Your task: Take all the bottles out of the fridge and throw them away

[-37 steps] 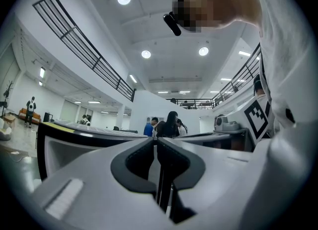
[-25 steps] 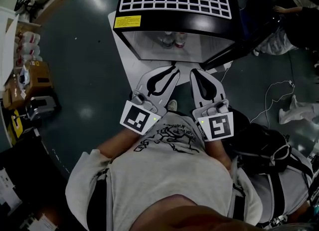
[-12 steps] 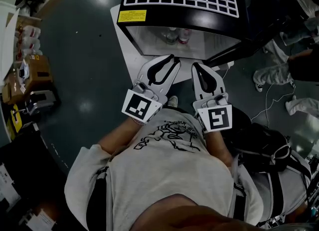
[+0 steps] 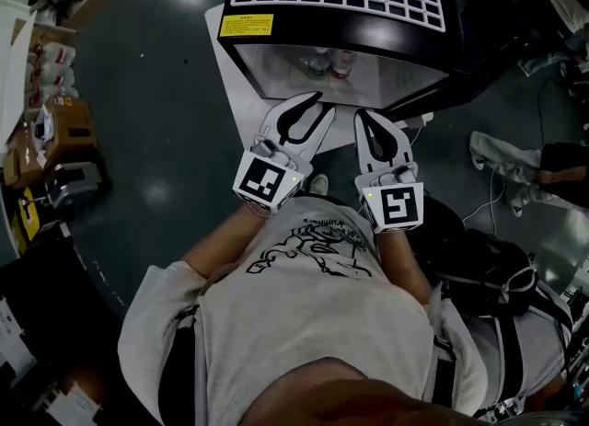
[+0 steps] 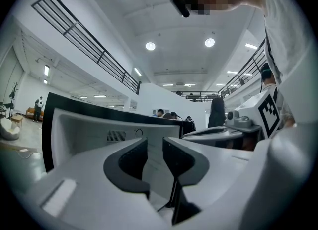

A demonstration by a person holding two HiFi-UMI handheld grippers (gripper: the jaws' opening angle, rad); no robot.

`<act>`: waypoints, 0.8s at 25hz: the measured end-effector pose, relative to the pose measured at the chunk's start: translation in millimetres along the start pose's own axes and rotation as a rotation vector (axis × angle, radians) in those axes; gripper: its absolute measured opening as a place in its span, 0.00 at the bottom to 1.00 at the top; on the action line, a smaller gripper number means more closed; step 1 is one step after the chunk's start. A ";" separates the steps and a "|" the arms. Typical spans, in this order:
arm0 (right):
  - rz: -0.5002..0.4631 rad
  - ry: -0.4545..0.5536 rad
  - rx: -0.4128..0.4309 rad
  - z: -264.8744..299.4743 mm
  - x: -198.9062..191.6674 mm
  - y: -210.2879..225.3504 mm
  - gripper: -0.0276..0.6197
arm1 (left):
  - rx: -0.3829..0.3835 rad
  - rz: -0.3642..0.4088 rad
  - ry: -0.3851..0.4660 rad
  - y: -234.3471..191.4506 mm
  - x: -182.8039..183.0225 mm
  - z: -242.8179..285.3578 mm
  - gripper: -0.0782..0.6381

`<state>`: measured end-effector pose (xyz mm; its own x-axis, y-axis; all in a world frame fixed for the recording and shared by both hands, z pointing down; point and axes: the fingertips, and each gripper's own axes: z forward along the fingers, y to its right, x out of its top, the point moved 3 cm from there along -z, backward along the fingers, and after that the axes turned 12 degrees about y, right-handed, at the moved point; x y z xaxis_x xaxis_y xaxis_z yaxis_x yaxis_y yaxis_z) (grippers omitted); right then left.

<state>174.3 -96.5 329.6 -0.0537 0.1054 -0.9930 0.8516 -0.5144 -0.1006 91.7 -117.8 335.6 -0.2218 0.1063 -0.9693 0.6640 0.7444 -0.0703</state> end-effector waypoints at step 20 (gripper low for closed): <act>-0.004 -0.011 0.009 17.6 -27.2 3.7 0.05 | 0.060 0.009 -0.048 -28.9 -34.4 5.8 0.25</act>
<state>169.8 -116.3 355.2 -0.0630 0.0978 -0.9932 0.8469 -0.5213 -0.1050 84.2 -146.8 369.6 -0.1826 0.0802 -0.9799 0.7078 0.7024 -0.0745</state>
